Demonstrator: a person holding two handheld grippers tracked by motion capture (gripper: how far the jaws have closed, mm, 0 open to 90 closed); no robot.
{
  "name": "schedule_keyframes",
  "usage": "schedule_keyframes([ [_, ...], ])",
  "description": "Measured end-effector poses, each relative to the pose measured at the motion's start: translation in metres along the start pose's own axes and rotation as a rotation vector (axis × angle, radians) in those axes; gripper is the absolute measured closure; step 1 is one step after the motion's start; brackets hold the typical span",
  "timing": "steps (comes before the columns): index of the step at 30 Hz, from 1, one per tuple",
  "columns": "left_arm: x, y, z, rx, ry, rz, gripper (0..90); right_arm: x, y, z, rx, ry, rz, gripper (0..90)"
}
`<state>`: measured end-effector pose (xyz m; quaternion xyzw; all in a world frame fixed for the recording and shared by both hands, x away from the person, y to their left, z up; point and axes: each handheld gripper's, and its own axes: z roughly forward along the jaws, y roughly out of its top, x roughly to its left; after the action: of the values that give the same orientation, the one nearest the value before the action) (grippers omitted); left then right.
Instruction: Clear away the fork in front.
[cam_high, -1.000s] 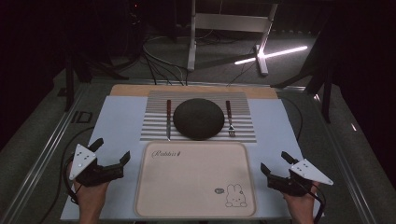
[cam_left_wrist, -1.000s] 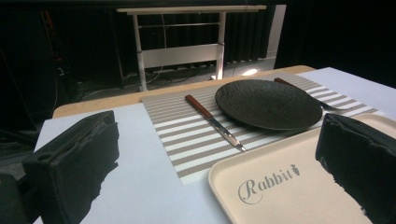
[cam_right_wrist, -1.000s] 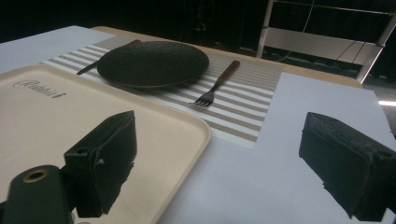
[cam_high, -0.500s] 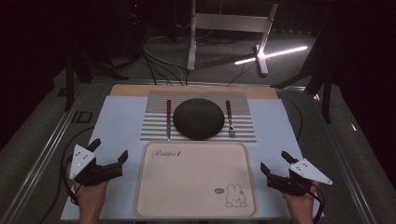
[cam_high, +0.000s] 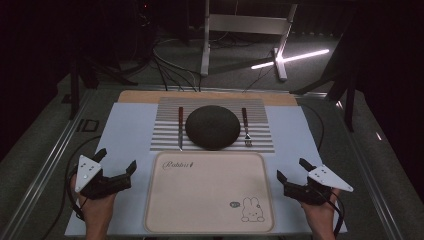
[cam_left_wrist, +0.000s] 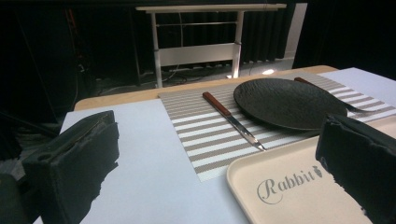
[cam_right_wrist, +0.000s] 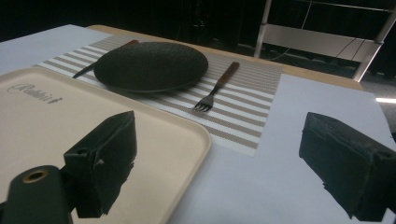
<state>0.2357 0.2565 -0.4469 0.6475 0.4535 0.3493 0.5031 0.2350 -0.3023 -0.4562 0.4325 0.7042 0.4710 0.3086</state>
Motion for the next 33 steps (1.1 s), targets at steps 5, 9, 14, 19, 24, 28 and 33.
schedule_keyframes([
  [5,0.002,0.0,-0.001,-0.004,0.009,-0.007,0.0,0.0,0.01,0.005,0.011,0.012,-0.003,11.4],
  [9,0.003,0.0,-0.001,-0.002,0.012,-0.008,0.0,0.0,0.014,0.007,0.022,0.011,-0.003,11.4],
  [14,0.002,-0.001,0.0,0.001,0.013,-0.006,0.1,-0.001,0.022,0.013,0.044,0.008,0.002,11.5],
  [19,0.001,-0.001,0.001,0.006,0.012,-0.004,0.1,-0.001,0.026,0.018,0.049,0.004,0.005,11.5],
  [24,0.001,-0.002,0.003,0.015,0.015,0.0,0.1,-0.001,0.032,0.023,0.056,0.002,0.007,11.5],
  [28,0.0,-0.003,0.004,0.018,0.018,0.007,0.1,-0.002,0.037,0.028,0.061,0.007,0.019,11.5],
  [33,-0.001,-0.003,0.005,0.025,0.018,0.012,0.1,-0.004,0.044,0.033,0.073,0.005,0.022,11.5],
])
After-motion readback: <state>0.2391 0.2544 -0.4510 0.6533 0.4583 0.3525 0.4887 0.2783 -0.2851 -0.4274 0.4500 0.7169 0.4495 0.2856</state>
